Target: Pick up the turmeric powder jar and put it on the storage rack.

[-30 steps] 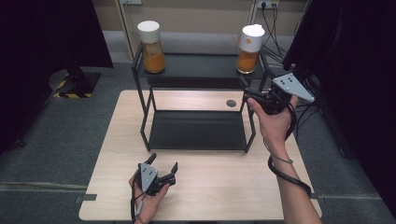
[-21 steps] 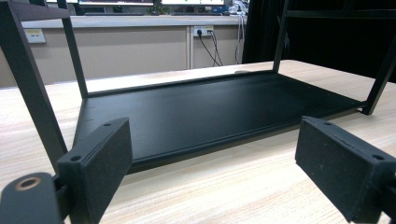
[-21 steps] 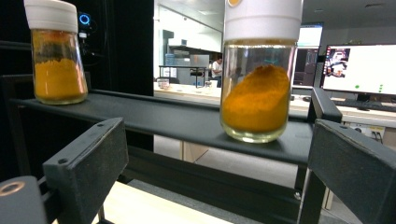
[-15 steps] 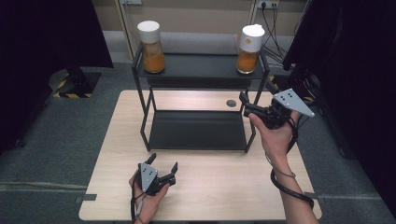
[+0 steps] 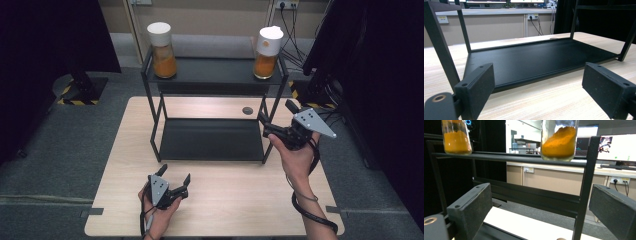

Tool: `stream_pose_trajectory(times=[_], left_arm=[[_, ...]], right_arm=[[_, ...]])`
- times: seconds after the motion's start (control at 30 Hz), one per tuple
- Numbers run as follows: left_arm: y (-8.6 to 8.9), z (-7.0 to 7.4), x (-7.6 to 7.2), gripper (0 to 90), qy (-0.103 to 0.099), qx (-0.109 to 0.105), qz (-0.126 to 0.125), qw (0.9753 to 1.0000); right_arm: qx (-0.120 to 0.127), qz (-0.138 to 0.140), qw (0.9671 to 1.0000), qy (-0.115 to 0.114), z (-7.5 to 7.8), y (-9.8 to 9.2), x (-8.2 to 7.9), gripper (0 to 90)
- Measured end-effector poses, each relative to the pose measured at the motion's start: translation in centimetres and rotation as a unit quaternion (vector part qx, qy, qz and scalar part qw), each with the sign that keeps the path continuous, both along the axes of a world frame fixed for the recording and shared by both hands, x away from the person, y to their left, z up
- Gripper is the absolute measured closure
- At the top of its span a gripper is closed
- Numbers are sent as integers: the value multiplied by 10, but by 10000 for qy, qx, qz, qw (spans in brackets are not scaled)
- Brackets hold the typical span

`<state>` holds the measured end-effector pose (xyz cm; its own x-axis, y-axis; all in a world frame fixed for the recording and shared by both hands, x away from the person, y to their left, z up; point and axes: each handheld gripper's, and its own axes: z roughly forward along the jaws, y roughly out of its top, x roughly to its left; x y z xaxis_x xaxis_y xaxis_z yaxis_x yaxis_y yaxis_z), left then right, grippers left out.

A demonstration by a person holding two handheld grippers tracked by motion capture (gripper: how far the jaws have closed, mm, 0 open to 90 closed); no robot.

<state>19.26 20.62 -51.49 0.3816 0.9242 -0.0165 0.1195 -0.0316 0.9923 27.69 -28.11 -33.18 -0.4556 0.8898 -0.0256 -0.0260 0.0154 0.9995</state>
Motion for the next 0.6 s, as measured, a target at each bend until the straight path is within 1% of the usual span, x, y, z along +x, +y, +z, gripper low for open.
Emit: stream_pose_trajectory(times=[0.27,0.6], left_arm=[[0,0,0,106,1,-10,5,10000],[0,0,0,107,-9,-2,2,10000]], right_arm=[[22,-21,9999,96,-13,-4,-4,48],[-76,22,9997,222,-29,-8,-12,48]])
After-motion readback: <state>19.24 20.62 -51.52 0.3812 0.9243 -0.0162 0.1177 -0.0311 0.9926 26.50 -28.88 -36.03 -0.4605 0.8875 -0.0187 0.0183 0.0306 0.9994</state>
